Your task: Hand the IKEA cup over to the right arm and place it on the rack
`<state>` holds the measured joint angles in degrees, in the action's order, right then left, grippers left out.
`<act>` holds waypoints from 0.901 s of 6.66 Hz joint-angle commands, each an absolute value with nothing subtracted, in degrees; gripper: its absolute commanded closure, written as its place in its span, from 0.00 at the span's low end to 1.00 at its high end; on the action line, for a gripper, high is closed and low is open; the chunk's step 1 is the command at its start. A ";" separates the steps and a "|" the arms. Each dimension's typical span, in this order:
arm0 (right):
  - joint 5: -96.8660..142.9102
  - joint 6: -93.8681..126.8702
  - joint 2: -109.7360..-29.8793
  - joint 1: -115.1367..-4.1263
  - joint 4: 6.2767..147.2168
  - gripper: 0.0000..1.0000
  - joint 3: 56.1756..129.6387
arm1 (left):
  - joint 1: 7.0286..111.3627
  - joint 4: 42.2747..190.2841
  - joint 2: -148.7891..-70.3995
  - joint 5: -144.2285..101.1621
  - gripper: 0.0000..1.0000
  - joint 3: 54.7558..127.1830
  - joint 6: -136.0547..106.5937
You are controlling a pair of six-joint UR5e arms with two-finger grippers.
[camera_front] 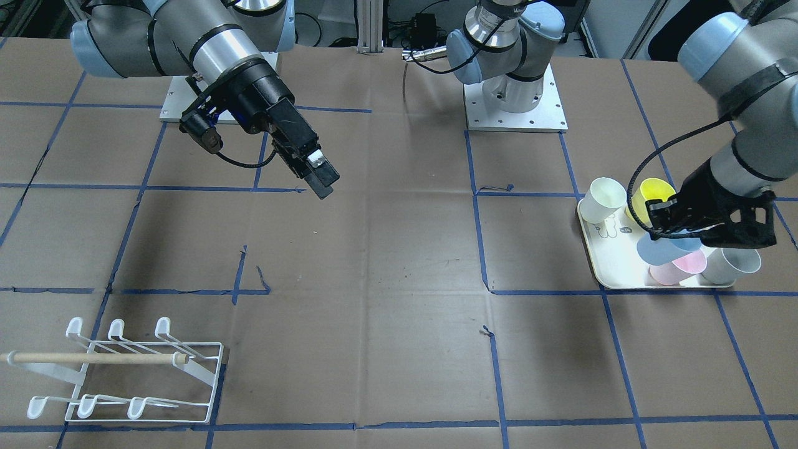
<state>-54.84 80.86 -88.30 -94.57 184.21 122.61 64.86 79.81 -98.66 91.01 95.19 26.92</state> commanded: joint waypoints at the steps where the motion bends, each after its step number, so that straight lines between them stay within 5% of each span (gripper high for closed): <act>1: -54.84 80.69 -88.16 -94.57 184.22 0.00 122.61 | 65.30 91.02 -99.40 90.53 1.00 84.93 25.67; 6: -54.93 80.60 -87.89 -94.48 184.31 0.00 122.61 | 71.19 69.49 -99.58 57.03 1.00 87.00 32.33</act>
